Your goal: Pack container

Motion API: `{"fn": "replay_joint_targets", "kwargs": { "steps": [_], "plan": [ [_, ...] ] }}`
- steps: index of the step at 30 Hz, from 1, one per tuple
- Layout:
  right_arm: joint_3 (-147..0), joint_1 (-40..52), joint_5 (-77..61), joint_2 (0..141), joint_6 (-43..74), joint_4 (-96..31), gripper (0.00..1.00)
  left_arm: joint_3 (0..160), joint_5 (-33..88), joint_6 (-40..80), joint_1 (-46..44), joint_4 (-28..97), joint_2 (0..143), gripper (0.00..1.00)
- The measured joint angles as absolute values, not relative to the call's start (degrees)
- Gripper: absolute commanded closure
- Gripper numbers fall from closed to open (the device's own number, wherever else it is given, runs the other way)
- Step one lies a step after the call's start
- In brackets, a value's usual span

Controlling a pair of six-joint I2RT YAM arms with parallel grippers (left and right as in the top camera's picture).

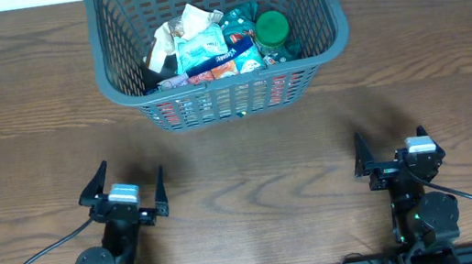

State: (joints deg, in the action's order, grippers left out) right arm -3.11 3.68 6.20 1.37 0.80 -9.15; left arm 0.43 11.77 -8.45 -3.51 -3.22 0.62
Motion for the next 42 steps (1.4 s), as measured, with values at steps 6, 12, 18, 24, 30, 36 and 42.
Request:
{"fn": "replay_joint_targets", "kwargs": {
  "steps": [6,12,18,24,30,36,42],
  "plan": [
    [-3.1,3.7,6.2,1.4,0.8,-9.1,0.01,0.4,9.5,1.4,-3.5,-1.8,0.6,0.01],
    [-3.1,3.7,6.2,1.4,0.8,-9.1,0.01,0.4,8.6,6.2,-4.7,-0.8,0.6,0.01],
    [-3.1,3.7,6.2,1.4,0.8,-9.1,0.01,0.5,8.1,7.5,-6.5,-0.3,0.6,0.01],
    [-3.1,3.7,6.2,1.4,0.8,-9.1,0.01,0.7,7.3,7.7,-7.0,0.6,0.6,0.01],
    [-3.1,3.7,6.2,1.4,0.8,-9.1,0.01,0.8,7.2,7.6,-7.2,0.7,0.6,0.01],
    [-3.1,3.7,6.2,1.4,0.8,-9.1,0.01,0.8,7.1,5.1,-7.2,0.7,0.6,0.01],
    [-3.1,3.7,6.2,1.4,0.8,-9.1,0.01,0.8,7.1,1.0,-7.2,0.7,0.6,0.01]
  ]
}}
